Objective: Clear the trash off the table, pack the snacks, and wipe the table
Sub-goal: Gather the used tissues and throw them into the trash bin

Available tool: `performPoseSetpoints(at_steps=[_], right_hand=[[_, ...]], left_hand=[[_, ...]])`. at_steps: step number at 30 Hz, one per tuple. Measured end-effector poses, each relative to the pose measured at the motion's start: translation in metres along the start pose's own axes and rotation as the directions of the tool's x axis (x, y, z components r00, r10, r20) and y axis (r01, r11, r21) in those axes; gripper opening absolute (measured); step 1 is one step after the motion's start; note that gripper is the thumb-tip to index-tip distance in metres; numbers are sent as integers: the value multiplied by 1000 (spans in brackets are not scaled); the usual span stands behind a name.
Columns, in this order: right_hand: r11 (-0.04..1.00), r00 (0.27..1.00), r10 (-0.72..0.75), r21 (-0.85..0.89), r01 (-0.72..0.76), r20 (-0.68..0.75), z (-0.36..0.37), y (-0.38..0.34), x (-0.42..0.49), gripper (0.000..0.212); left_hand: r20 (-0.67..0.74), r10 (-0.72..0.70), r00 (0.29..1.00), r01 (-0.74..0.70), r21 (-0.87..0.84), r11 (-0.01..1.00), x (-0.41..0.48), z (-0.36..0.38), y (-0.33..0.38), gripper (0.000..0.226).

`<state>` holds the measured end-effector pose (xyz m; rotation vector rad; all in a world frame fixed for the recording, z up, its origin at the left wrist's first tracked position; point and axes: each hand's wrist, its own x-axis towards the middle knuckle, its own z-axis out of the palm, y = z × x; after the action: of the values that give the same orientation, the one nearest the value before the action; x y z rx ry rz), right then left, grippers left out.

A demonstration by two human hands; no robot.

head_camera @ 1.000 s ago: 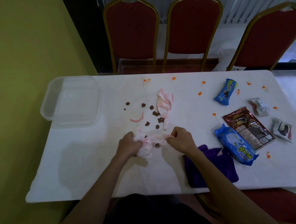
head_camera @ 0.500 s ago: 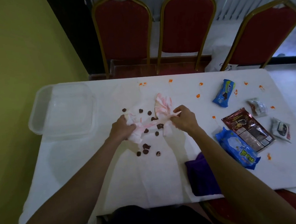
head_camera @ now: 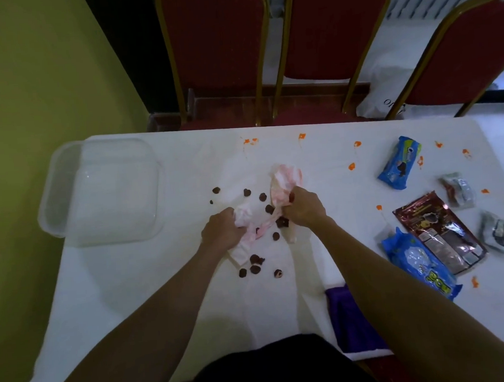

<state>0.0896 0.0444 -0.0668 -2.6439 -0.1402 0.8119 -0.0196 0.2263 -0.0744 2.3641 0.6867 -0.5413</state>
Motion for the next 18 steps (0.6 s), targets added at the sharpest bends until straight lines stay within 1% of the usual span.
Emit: performPoseSetpoints(at_steps=[2,3,5,7,8,10,13,15,18], right_hand=[[1000,1000,-5,-11,4,-19,1,0,-1,11],[1000,999,-7,-25,6,-33,0,0,-2,7],[998,997,-17,-56,12,-80,-5,0,-5,8],[999,988,-29,-40,24,-148,-9,2,-8,10],[999,982,-41,-13,40,-185,-12,3,-11,13],[996,965,-59,56,76,-254,-19,4,-19,19],[977,941,-87,156,145,-328,-29,3,-40,32],[963,939,-105,200,178,-329,-33,-1,-56,35],[955,953,-96,243,169,-286,-40,-7,-74,26]], left_hand=[[10,-20,1000,20,-3,1000,1,0,1,38],[16,-30,999,30,-7,1000,2,0,0,38],[33,-51,998,52,-17,999,3,-3,0,39],[53,-67,996,70,-47,996,3,-7,1,39],[66,-79,995,84,-91,992,3,-11,2,36],[92,-93,991,113,-231,966,2,-19,5,31],[98,-101,990,133,-429,893,-4,-34,15,34],[87,-97,991,129,-521,843,-9,-40,21,35],[73,-86,994,112,-603,790,-19,-46,28,38]])
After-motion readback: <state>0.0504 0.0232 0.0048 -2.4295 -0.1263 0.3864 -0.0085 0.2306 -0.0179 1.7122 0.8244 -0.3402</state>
